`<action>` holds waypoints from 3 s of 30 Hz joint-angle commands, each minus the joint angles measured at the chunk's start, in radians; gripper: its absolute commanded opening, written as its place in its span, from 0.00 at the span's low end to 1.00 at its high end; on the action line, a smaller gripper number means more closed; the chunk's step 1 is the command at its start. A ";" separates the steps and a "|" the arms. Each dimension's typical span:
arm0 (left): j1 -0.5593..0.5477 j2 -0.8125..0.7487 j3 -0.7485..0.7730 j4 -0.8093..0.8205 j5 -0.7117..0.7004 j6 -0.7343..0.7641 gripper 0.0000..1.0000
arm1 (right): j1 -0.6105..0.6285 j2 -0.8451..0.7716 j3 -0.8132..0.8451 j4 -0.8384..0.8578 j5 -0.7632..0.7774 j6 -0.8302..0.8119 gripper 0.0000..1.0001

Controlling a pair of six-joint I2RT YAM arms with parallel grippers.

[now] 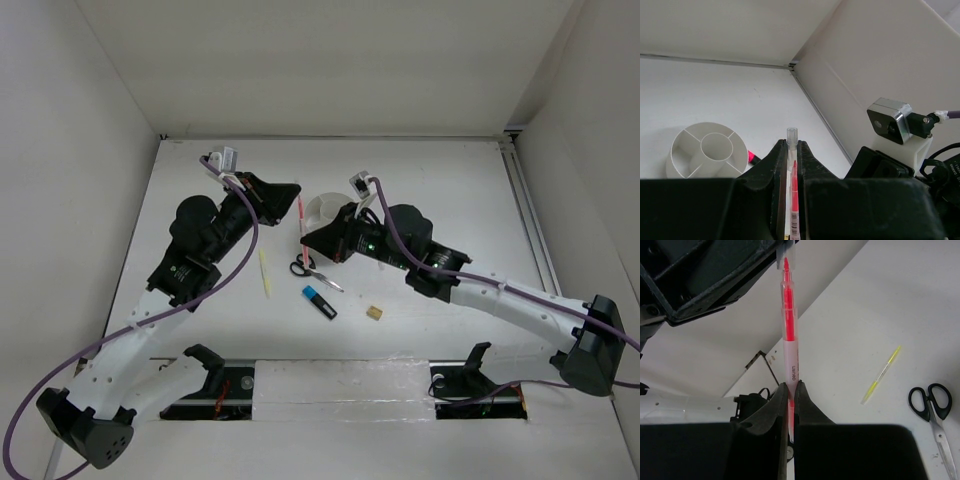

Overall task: Sort the stationery into containers
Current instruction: Close the pen cap on the pen.

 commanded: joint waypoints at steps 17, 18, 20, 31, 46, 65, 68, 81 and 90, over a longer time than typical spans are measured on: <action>0.001 0.013 -0.007 0.051 0.074 0.063 0.00 | -0.027 -0.013 0.097 0.094 -0.062 0.066 0.00; 0.001 0.013 -0.007 0.039 0.074 0.086 0.00 | -0.037 -0.022 0.097 0.094 -0.062 0.075 0.00; 0.001 0.022 0.002 0.030 0.106 0.101 0.00 | -0.049 -0.036 0.106 0.094 -0.062 0.091 0.00; 0.001 0.102 0.046 0.010 0.240 0.123 0.00 | -0.164 -0.034 0.197 0.085 -0.177 0.114 0.00; 0.001 0.102 -0.006 0.040 0.301 0.077 0.00 | -0.248 0.053 0.335 0.154 -0.278 0.077 0.00; 0.001 0.122 0.022 0.010 0.317 0.097 0.00 | -0.247 0.036 0.346 0.128 -0.361 -0.067 0.00; 0.001 0.122 0.054 -0.012 0.303 0.106 0.01 | -0.207 0.027 0.301 0.128 -0.361 -0.086 0.00; 0.001 0.101 0.296 -0.128 0.113 0.109 1.00 | -0.181 0.076 0.234 0.119 -0.293 -0.171 0.00; 0.001 -0.005 0.321 -0.306 -0.078 0.129 1.00 | -0.227 0.185 0.244 0.108 -0.194 -0.341 0.00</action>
